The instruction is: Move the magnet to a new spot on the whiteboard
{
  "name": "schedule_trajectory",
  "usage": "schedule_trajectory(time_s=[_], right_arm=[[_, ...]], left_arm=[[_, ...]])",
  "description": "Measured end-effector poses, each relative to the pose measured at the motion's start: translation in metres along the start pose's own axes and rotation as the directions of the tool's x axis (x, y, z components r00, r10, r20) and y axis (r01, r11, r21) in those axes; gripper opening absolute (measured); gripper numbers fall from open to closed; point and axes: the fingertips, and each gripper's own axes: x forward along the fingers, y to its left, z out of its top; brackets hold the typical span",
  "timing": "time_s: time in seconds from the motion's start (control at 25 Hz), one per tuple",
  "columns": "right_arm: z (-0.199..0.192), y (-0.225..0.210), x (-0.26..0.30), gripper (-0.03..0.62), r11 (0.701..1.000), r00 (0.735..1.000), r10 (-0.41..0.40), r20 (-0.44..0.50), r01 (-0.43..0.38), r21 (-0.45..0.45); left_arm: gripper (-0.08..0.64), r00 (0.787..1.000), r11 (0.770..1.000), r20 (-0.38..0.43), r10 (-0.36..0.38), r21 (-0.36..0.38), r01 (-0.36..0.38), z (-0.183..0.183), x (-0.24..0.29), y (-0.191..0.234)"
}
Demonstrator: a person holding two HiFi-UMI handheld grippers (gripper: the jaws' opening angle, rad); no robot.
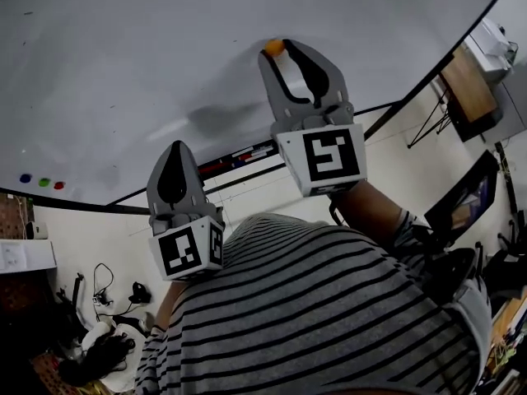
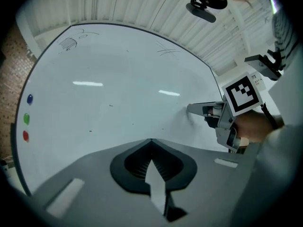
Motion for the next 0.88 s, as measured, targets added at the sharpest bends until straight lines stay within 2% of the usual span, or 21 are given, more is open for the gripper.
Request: schedule_trajectory(time_s=[0.28, 0.48, 0.6, 0.76, 0.88], right_arm=[[-0.006, 0.0, 0.011, 0.126, 0.997, 0.999, -0.038, 0.022, 0.039, -0.061], [0.0, 0.002, -0.001, 0.124, 0.999, 0.999, -0.002, 0.044, 0.004, -0.044], [0.004, 0.001, -0.026, 0.13, 0.999, 0.998, 0.031, 0.052, -0.03, -0.012], [-0.004, -0.005, -0.077, 0.126, 0.997, 0.998, 0.065, 0.018, -0.065, 0.027], [-0.013, -0.014, -0.126, 0.095, 0.994, 0.995, 0.091, -0.027, -0.089, 0.069]], left_arm=[[0.015, 1.0, 1.0, -0.01, -0.014, -0.008, 0.014, -0.006, 0.014, 0.007], [0.015, 1.0, 1.0, -0.015, -0.017, -0.006, 0.017, -0.006, 0.01, -0.008], [0.015, 1.0, 1.0, -0.007, -0.016, 0.006, 0.016, -0.005, -0.001, -0.026], [0.015, 1.0, 1.0, -0.018, -0.019, 0.003, 0.019, -0.008, -0.025, -0.063], [0.015, 0.999, 1.0, -0.027, -0.019, 0.0, 0.019, -0.008, -0.052, -0.1]])
